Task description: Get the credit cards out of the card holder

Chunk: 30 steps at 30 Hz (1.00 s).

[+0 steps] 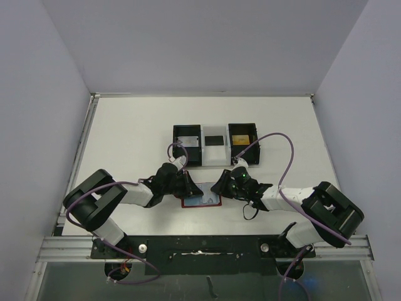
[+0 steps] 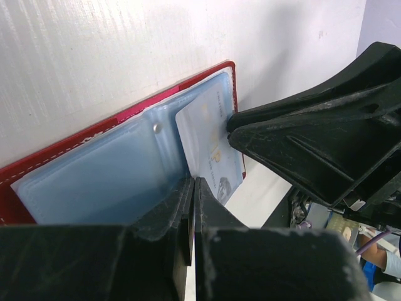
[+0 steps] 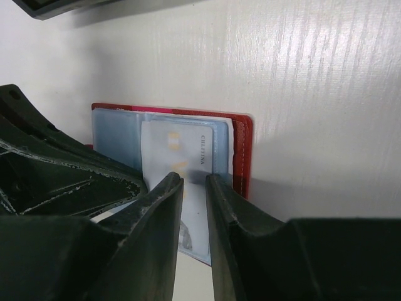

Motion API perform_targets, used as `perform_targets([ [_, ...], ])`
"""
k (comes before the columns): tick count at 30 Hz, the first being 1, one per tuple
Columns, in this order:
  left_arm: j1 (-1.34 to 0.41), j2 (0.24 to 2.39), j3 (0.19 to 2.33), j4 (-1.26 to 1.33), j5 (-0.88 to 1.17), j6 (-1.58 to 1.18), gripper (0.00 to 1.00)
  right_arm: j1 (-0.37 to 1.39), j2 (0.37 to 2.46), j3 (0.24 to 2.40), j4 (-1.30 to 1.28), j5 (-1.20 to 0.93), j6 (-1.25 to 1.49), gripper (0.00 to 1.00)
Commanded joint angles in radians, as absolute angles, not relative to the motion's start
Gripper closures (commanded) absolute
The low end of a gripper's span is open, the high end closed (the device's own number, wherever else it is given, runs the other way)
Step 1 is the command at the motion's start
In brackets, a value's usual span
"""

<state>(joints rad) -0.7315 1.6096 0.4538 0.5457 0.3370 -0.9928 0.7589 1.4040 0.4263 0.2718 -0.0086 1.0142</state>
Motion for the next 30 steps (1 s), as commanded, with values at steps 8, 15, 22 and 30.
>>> perform_targets([
  [8, -0.733, 1.559, 0.472, 0.502, 0.301, -0.971, 1.00, 0.759, 1.412, 0.440, 0.208, -0.025, 0.963, 0.75],
  [15, -0.732, 1.542, 0.477, 0.462, 0.285, -0.957, 1.00, 0.759, 1.375, 0.474, 0.185, -0.042, 0.930, 0.80],
  [22, -0.732, 1.541, 0.489, 0.453, 0.294, -0.949, 1.00, 0.769, 1.346, 0.525, 0.188, -0.100, 0.887, 0.80],
  [30, -0.732, 1.532, 0.496, 0.448, 0.291, -0.951, 1.00, 0.766, 1.404, 0.543, 0.124, -0.069, 0.912, 0.78],
])
